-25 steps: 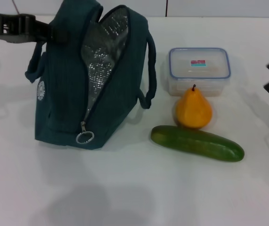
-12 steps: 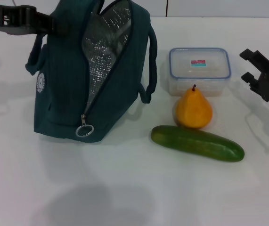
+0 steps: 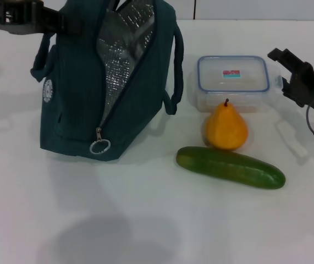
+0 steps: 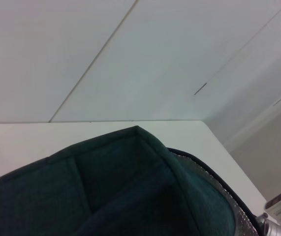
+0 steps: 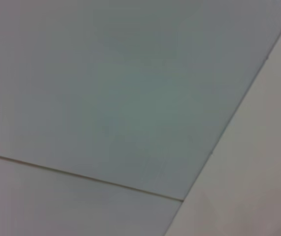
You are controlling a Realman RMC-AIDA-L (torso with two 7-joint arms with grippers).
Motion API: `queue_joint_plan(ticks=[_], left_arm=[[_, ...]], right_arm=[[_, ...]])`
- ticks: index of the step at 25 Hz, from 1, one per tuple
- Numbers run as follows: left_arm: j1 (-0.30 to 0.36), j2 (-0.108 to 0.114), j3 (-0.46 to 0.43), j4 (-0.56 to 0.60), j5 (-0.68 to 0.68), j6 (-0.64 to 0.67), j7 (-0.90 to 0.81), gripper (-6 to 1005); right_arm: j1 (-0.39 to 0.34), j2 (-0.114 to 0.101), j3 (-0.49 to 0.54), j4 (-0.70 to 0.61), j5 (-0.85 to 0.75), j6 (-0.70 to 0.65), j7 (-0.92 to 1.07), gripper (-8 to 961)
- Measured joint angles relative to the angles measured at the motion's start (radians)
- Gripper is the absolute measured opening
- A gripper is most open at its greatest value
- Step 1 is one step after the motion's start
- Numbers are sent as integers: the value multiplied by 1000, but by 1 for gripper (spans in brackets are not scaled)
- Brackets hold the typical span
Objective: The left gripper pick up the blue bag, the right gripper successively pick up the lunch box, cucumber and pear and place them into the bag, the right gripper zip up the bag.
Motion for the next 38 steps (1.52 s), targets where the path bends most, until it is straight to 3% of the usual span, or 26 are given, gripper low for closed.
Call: queue_joint_plan(ticks=[11, 24, 29, 38], left_arm=[[-8, 1, 0, -5, 3, -9, -1, 41], [-10, -3, 2, -6, 8, -11, 2, 42], [-10, 0, 1, -7, 7, -11, 2, 42], [-10, 2, 6, -7, 8, -11, 2, 41]], right_arm=[[57, 0, 0, 36, -11, 44, 0, 876], [53, 0, 0, 15, -13, 24, -34, 874], [36, 0, -6, -1, -13, -2, -62, 818], [28, 0, -10, -13, -16, -2, -63, 456]])
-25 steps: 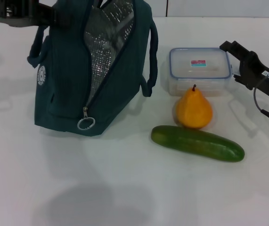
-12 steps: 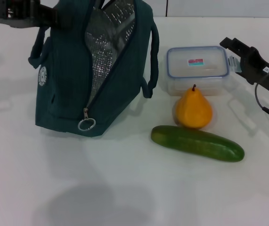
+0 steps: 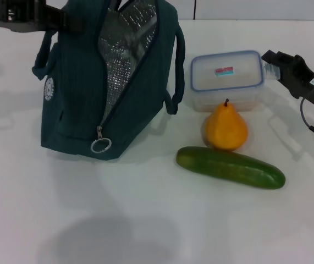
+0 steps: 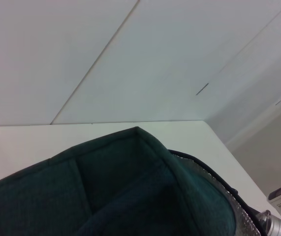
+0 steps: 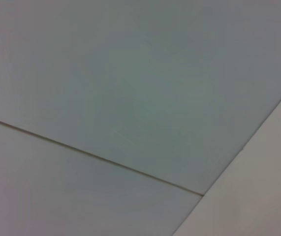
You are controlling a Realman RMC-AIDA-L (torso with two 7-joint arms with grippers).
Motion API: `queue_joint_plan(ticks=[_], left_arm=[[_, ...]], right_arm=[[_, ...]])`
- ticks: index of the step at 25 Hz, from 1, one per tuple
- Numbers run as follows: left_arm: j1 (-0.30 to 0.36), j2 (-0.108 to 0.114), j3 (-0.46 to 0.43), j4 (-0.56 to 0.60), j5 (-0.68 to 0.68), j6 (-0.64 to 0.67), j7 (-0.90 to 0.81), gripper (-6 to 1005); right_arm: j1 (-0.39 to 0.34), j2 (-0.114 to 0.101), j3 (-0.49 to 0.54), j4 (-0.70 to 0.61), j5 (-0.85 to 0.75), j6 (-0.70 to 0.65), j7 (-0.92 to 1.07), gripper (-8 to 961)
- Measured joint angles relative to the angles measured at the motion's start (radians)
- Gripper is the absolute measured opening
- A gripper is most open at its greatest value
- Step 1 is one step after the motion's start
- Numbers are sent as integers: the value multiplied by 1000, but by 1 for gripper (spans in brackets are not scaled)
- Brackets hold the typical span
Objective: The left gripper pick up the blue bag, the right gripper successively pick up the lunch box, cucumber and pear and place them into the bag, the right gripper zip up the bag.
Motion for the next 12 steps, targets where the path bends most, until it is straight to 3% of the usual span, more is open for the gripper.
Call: queue_joint_plan(ticks=[7, 12], left_arm=[[0, -2, 0, 0, 1, 1, 3, 41], [1, -3, 0, 0, 1, 2, 4, 41]], right_arm=[[4, 0, -1, -3, -28, 9, -1, 143], [0, 0, -1, -14, -40, 6, -12, 115]])
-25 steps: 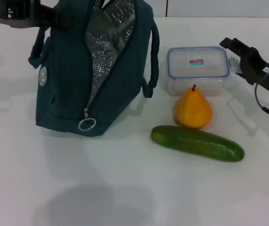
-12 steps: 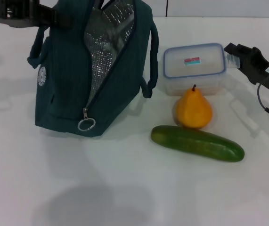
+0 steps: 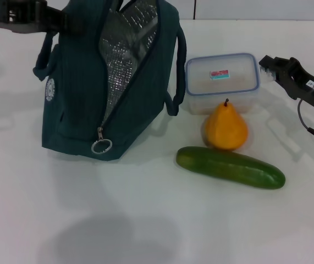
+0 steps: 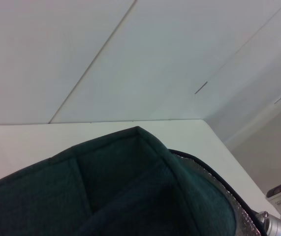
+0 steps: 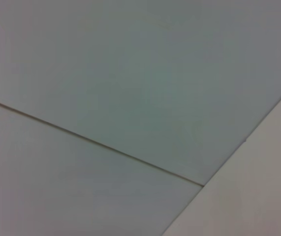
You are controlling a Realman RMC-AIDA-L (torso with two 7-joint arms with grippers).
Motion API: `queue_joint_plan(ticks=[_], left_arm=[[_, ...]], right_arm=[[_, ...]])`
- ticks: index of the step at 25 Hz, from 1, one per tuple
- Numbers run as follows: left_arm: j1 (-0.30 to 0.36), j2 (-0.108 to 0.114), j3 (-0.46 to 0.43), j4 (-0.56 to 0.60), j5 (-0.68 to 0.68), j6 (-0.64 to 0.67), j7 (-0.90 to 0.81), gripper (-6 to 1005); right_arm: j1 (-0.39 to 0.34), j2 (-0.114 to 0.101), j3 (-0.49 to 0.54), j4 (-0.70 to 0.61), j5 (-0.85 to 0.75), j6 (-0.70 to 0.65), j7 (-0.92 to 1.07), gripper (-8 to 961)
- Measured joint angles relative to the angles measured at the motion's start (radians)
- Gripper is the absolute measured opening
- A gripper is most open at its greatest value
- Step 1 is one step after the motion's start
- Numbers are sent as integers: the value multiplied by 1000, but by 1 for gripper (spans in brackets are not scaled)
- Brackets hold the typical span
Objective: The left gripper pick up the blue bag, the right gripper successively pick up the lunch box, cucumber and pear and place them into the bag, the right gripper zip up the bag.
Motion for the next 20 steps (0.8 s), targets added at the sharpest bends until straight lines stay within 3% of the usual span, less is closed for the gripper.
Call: queue_joint_plan(ticks=[6, 20], left_arm=[[4, -2, 1, 0, 0, 0, 2, 41], [-3, -9, 15, -34, 2, -3, 11, 41]], right_arm=[[-8, 0, 0, -6, -1, -27, -28, 95], [-109, 0, 11, -52, 67, -175, -40, 117]])
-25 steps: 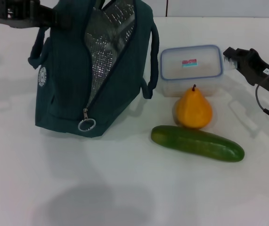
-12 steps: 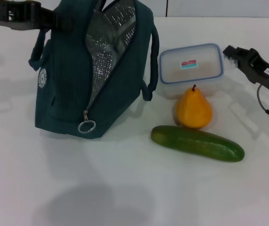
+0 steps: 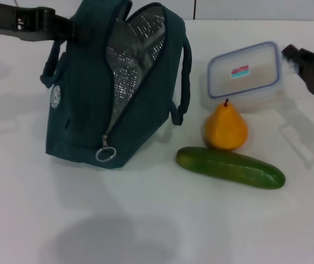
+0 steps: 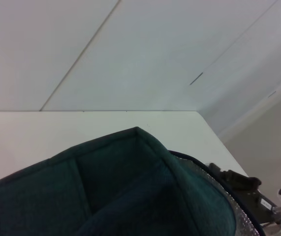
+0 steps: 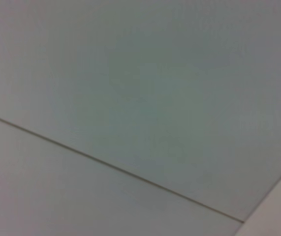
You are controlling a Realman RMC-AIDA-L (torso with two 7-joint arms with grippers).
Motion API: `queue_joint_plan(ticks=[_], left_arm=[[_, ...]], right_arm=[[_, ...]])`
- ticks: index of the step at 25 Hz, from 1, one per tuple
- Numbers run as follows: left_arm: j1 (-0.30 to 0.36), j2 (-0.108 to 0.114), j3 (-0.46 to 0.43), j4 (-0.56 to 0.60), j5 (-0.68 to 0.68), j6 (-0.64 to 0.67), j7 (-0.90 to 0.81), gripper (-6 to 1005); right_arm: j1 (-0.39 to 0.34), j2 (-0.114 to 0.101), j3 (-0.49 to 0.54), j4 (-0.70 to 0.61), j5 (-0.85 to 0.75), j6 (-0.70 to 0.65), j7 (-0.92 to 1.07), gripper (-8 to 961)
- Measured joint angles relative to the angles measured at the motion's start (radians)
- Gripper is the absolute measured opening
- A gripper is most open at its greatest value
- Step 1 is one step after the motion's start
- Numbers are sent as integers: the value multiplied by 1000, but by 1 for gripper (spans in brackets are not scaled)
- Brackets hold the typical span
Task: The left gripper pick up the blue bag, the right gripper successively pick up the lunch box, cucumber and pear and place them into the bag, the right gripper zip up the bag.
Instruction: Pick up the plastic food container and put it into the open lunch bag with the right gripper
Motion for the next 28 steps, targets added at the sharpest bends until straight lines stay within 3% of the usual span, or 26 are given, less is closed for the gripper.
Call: queue_joint_plan(ticks=[15, 28], left_arm=[[-2, -8, 9, -44, 47, -35, 16, 42], [-4, -22, 18, -44, 52, -37, 12, 42]], right_arm=[[-64, 0, 2, -7, 93, -161, -11, 141], [-62, 0, 12, -15, 180, -303, 47, 161]])
